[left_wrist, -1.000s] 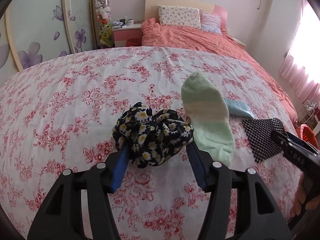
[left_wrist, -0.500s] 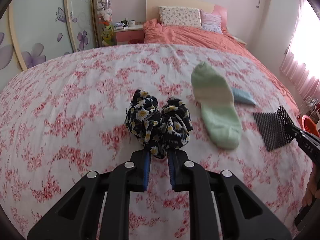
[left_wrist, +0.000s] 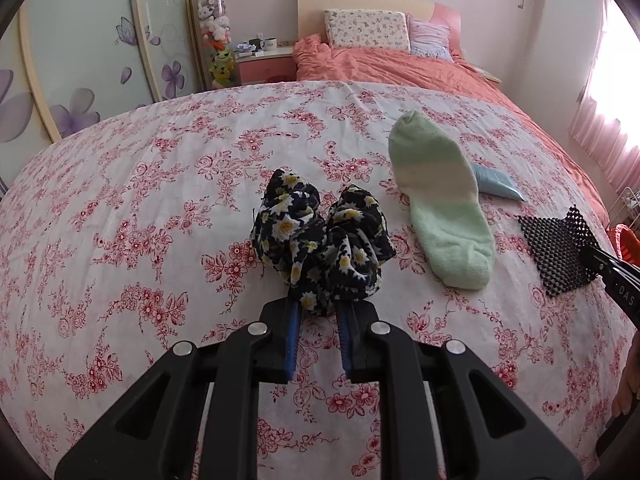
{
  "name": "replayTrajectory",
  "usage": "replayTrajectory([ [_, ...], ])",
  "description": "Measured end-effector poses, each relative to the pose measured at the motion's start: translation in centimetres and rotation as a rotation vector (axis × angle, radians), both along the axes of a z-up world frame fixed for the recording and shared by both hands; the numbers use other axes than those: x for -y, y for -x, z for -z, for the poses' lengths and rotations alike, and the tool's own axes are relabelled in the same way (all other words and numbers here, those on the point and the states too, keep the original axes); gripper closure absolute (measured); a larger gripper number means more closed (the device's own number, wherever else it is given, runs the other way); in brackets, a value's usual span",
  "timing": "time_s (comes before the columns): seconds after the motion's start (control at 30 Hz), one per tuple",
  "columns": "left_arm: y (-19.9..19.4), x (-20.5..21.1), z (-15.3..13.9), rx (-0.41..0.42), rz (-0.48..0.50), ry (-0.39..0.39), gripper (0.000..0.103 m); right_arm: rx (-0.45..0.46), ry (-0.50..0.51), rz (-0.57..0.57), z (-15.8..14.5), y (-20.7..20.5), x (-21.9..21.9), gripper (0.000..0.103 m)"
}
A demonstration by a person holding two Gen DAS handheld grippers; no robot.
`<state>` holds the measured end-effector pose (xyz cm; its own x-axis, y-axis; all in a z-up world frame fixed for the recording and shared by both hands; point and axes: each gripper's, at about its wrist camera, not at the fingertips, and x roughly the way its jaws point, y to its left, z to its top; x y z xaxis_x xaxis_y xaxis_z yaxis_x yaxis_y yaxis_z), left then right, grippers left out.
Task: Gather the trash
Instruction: 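Carry the mesh pad toward the orange basket with the right tool while the left tool holds the scrunchie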
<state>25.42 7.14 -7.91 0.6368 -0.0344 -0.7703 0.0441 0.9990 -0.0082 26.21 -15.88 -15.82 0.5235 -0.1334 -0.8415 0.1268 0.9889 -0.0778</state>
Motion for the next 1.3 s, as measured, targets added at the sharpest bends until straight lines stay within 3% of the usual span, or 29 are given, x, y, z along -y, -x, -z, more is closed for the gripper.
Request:
replayTrajectory([
  [0.2,-0.1,-0.3,0.0,0.0,-0.009,0.014,0.086,0.004,-0.033,0.005,0.0,0.1,0.4,0.095],
  [0.43,-0.2,-1.5,0.1,0.0,-0.018,0.083,0.085,0.003,-0.032,0.005,0.0,0.1,0.4,0.094],
  [1.2,-0.2,-1.3,0.1,0.002,-0.018,0.066,0.085,0.005,-0.051,0.007,0.0,0.0,0.6,0.094],
  [1.3,-0.1,-1.2,0.1,0.004,-0.002,0.075,0.09,0.01,-0.056,0.006,-0.1,0.1,0.6,0.096],
])
